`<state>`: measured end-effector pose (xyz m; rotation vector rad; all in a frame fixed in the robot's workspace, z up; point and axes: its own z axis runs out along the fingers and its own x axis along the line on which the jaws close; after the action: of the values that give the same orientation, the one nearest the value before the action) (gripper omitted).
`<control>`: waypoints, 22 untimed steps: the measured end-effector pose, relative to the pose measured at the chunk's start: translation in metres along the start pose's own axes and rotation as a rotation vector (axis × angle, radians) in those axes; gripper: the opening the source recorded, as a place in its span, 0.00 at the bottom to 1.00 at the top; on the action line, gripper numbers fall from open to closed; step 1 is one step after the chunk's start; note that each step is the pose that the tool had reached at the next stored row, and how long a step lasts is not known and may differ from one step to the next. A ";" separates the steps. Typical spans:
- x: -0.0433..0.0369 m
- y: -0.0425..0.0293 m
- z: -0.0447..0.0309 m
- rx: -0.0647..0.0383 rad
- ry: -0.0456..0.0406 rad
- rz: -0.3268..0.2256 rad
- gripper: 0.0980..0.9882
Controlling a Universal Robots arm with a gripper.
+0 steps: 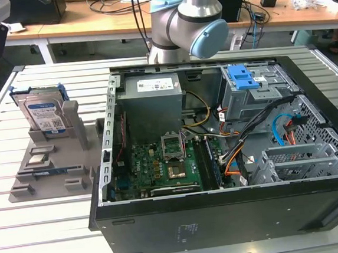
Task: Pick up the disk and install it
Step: 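Pick up the disk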
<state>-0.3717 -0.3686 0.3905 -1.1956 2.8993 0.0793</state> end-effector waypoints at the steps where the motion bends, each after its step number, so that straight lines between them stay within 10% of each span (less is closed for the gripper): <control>1: 0.0000 0.0000 0.0000 -0.001 0.0012 -0.024 0.01; 22: 0.0000 0.0000 0.0000 -0.008 0.0150 -0.332 0.01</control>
<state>-0.3717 -0.3686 0.3905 -1.6630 2.6689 0.0795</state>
